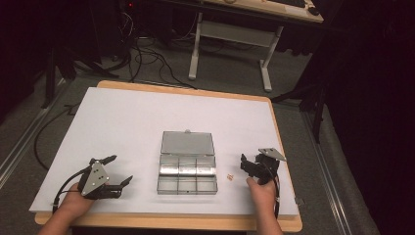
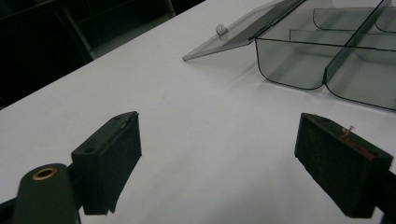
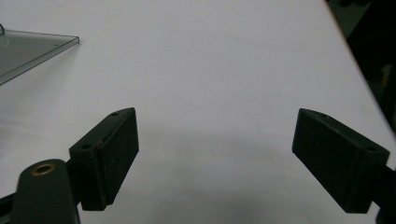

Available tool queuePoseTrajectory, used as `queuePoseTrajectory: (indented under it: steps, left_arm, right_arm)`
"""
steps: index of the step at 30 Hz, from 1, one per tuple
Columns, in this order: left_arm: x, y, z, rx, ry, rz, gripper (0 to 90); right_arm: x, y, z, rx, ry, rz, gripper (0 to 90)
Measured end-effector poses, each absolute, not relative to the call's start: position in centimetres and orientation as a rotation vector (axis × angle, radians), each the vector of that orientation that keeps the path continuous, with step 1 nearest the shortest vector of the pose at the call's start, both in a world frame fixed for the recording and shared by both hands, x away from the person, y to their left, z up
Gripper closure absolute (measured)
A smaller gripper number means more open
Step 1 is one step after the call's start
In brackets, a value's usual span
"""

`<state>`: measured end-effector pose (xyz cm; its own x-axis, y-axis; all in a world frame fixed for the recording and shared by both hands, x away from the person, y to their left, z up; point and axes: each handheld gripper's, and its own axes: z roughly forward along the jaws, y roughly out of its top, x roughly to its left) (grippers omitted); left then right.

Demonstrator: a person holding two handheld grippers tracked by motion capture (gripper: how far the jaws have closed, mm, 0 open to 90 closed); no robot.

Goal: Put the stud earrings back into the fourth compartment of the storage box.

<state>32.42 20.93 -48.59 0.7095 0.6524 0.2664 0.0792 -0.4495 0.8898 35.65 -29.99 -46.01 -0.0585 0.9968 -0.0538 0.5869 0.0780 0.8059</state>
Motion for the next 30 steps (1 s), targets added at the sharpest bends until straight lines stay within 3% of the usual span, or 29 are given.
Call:
queuePoseTrajectory:
  steps: [11, 20, 21, 30]
  left_arm:
    - [32.4, 21.0, -48.6, 1.946, 0.576, 0.727, 15.0]
    - [32.3, 20.9, -48.6, 1.948, 0.571, 0.732, 15.0]
    - [32.3, 20.9, -48.6, 1.948, 0.571, 0.732, 15.0]
    - [32.3, 20.9, -48.6, 1.949, 0.569, 0.730, 15.0]
  right_arm:
    - [35.2, -30.7, -46.1, 1.587, 1.744, 0.848, 14.1]
    - [34.8, -30.9, -45.9, 1.553, 1.776, 0.889, 7.2]
    - [34.8, -30.8, -45.9, 1.547, 1.777, 0.880, 2.0]
    - [34.7, -30.0, -45.9, 1.511, 1.840, 0.918, 0.5]
